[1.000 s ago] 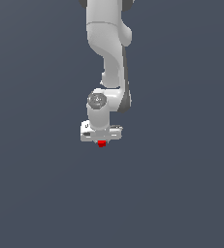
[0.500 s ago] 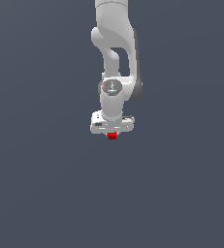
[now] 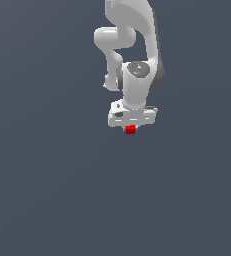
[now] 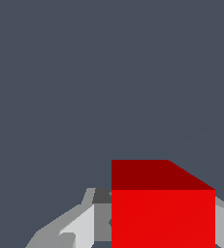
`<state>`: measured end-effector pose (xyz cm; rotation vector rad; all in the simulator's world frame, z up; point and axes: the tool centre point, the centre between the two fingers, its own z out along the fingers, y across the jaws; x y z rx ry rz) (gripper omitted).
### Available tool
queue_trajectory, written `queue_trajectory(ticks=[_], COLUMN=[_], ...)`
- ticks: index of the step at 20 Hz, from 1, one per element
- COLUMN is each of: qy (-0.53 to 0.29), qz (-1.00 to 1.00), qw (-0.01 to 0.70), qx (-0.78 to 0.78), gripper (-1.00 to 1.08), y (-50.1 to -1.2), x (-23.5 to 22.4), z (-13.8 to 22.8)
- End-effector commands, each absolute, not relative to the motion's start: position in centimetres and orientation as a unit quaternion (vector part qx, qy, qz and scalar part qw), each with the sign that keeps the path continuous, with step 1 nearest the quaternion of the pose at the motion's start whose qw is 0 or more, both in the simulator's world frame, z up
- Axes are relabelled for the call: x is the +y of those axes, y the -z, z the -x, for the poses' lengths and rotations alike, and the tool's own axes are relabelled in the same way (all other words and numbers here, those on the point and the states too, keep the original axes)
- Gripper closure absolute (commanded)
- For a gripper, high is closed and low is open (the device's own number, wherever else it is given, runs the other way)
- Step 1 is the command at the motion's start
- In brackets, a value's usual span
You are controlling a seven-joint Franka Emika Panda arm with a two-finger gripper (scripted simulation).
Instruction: Pick up the red cube and move it to a goal position.
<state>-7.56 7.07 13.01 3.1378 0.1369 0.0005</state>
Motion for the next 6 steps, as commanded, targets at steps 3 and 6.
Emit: queue_trajectory(ticks=[3, 6], qy=[0.000, 0.000], qz=[-0.999, -0.999], qw=[0.001, 0.000], qx=[0.043, 0.043], gripper=[1.08, 1.08], y=[-14.45, -14.74], x=[8.69, 9.00], z=[7.97, 8.03])
